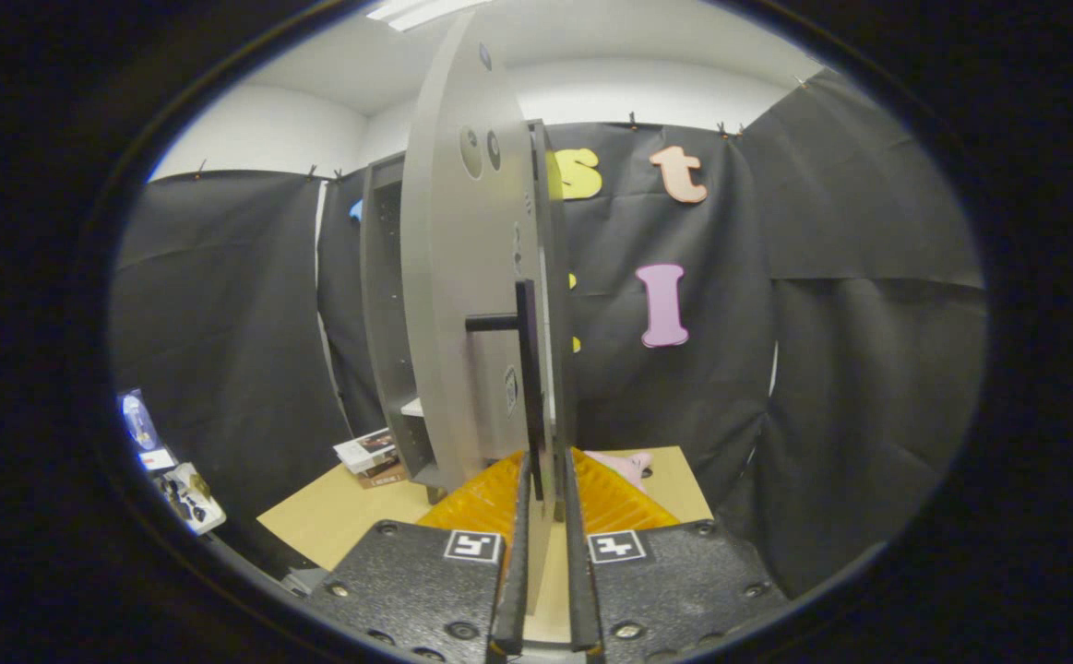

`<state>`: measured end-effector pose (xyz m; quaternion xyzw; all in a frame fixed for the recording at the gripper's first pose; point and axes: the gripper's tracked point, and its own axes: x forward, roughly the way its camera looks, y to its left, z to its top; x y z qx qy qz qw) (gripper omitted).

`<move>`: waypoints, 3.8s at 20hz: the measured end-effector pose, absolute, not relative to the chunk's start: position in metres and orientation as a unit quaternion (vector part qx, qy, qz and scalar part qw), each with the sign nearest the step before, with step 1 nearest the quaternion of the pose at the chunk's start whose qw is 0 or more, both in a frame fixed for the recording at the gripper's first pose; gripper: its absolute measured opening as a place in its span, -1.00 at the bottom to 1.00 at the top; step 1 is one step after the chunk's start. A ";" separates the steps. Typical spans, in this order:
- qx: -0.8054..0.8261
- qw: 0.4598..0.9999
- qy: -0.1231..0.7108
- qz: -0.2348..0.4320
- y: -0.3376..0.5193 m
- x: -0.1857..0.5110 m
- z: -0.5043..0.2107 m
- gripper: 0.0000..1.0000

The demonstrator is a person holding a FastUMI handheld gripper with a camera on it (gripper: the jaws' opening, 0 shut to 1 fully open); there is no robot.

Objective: Open the shoe cabinet door, grab the shoes and put them into the shoe cabinet, then close the shoe cabinet door.

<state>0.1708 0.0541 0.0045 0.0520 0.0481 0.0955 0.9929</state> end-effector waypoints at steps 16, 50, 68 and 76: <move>0.033 0.983 0.145 0.109 0.238 0.102 -0.145 0.53; 0.065 0.922 0.368 0.101 0.330 0.352 -0.411 -0.85; 0.026 0.979 0.168 0.110 0.321 0.328 -0.154 -0.89; 0.021 0.991 0.091 0.093 0.322 0.358 -0.041 -0.89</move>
